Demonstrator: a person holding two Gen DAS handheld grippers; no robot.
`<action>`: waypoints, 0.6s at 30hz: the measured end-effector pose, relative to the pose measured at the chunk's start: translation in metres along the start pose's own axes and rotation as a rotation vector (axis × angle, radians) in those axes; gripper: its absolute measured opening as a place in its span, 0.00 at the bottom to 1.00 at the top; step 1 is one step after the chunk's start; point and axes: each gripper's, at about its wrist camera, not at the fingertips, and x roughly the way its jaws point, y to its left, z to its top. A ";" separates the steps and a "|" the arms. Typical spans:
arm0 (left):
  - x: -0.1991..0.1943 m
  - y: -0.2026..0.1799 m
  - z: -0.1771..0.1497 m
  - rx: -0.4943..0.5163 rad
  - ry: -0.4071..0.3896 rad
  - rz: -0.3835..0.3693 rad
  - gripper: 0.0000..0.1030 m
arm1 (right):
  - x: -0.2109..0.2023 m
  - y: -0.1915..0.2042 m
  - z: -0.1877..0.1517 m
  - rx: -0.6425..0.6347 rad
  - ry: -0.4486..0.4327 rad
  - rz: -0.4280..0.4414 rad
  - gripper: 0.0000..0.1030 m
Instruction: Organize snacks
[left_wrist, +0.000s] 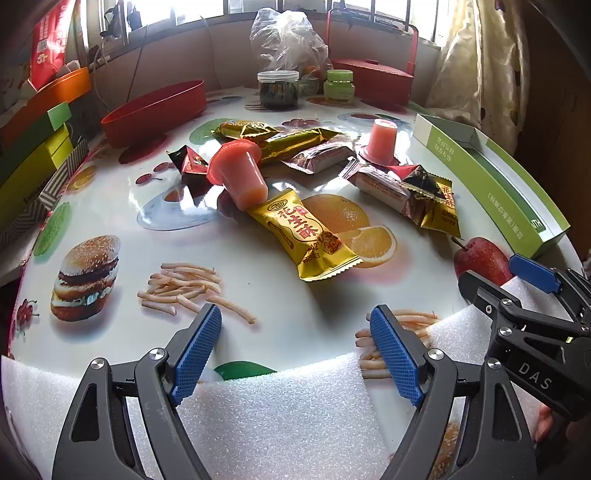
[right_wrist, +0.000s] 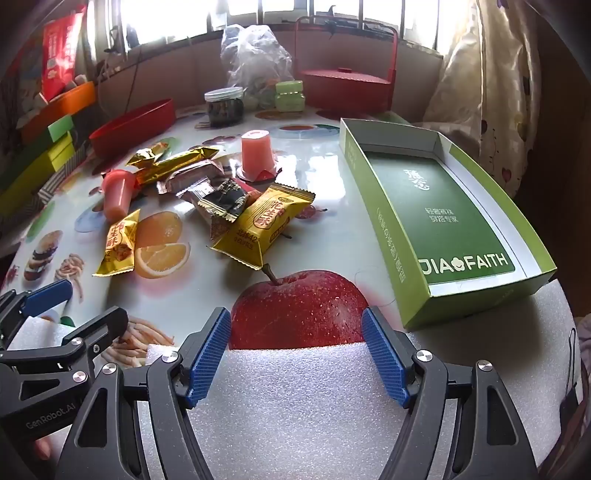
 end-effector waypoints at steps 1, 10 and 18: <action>0.000 0.000 0.000 0.000 -0.001 0.000 0.81 | 0.000 0.000 0.000 0.000 -0.003 0.002 0.72; -0.001 0.002 -0.001 -0.002 -0.007 0.001 0.81 | -0.001 -0.001 -0.001 0.004 -0.007 0.004 0.72; 0.000 0.001 -0.001 -0.001 -0.007 0.002 0.81 | -0.001 0.000 0.000 0.005 -0.010 0.006 0.72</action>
